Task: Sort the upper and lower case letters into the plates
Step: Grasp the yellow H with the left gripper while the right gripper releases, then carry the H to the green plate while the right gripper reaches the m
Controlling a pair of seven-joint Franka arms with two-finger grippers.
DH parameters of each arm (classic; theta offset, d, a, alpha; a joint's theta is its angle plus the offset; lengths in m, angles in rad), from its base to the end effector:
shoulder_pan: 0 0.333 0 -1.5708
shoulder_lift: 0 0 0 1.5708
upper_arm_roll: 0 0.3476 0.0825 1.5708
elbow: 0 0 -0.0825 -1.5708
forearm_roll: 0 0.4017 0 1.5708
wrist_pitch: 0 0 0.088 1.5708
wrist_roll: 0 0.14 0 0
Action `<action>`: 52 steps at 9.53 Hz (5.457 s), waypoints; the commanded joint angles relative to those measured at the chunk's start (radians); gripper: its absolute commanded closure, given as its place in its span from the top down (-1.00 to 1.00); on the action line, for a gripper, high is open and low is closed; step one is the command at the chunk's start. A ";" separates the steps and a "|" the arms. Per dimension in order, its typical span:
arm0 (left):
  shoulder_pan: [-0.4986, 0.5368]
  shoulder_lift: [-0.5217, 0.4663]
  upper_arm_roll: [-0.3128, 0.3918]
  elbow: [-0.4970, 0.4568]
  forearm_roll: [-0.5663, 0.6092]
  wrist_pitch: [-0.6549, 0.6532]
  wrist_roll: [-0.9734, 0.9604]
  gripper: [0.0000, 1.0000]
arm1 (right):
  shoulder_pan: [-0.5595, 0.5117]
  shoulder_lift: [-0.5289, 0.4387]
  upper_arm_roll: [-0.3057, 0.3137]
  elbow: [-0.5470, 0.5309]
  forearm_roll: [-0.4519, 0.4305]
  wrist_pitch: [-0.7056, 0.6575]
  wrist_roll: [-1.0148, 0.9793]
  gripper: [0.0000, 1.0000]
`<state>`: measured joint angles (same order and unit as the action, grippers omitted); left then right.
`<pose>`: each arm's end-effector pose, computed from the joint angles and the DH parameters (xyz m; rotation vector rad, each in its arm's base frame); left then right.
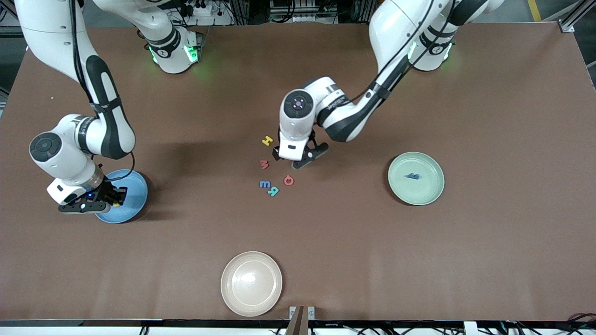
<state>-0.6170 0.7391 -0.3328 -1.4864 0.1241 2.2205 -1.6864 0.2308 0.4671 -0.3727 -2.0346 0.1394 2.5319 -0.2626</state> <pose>0.4773 -0.5846 0.2370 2.8596 1.1227 -0.1659 0.6266 -0.0847 0.2151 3.0474 0.0772 0.0779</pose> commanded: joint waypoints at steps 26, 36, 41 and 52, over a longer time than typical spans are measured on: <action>-0.274 0.212 0.150 0.141 -0.007 0.153 -0.404 -0.61 | -0.085 0.018 0.017 0.090 0.106 -0.136 -0.248 1.00; 0.006 0.085 -0.012 0.140 -0.061 -0.070 -0.170 -0.61 | -0.007 0.013 0.032 0.100 0.109 -0.144 -0.202 1.00; 0.267 -0.091 -0.035 -0.002 -0.067 -0.361 0.306 -0.57 | 0.221 0.007 0.055 0.099 0.156 -0.163 -0.046 1.00; 0.913 -0.303 -0.196 -0.471 -0.055 -0.216 1.114 -0.30 | 0.697 0.139 0.061 0.117 0.189 -0.058 0.436 1.00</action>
<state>0.2483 0.4981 -0.5143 -1.8748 0.0490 1.9407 -0.6334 0.9173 0.5664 -0.2990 -1.9463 0.3235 2.4700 0.1676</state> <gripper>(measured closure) 0.648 0.000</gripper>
